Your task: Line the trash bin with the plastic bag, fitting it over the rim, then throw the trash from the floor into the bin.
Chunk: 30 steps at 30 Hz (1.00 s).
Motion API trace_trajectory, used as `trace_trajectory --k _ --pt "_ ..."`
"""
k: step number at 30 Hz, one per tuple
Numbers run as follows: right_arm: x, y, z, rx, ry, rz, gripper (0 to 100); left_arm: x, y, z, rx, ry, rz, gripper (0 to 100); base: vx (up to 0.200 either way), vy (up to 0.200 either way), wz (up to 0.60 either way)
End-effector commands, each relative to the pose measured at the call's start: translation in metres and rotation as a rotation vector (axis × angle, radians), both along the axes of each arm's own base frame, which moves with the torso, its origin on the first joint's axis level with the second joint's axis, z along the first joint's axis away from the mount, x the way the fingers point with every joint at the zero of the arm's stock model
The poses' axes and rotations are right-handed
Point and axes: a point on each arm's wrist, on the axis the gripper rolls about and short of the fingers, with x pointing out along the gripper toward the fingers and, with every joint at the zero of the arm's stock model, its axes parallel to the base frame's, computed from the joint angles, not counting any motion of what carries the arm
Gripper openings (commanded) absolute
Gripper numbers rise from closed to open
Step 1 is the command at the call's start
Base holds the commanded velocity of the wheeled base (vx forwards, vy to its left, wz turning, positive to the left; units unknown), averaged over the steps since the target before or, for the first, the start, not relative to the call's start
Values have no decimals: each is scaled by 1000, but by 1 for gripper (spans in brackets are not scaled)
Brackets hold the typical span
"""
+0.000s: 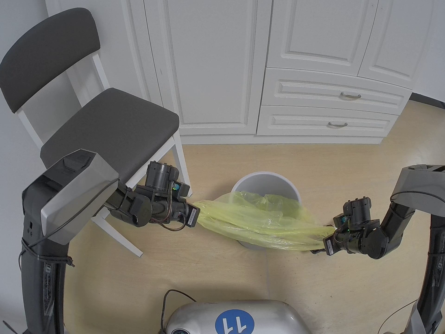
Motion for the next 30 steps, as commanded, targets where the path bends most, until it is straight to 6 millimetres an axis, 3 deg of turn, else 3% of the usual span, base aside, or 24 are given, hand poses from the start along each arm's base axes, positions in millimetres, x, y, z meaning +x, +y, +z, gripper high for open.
trace_trajectory --k 1,9,15,23,30 --pt "-1 1 -14 -8 41 6 0 2 -1 -21 15 41 -2 0 0 0 0" --pt "13 4 -25 15 36 -16 0 31 -15 -30 -104 37 98 0 0 0 0" --pt "25 20 -33 112 24 -68 0 47 -26 -24 -225 55 181 0 0 0 0" --pt "23 32 -41 127 34 -63 0 44 -27 -28 -201 102 194 0 0 0 0" --pt "19 31 -42 119 54 -68 0 51 -28 -14 -243 63 216 0 0 0 0"
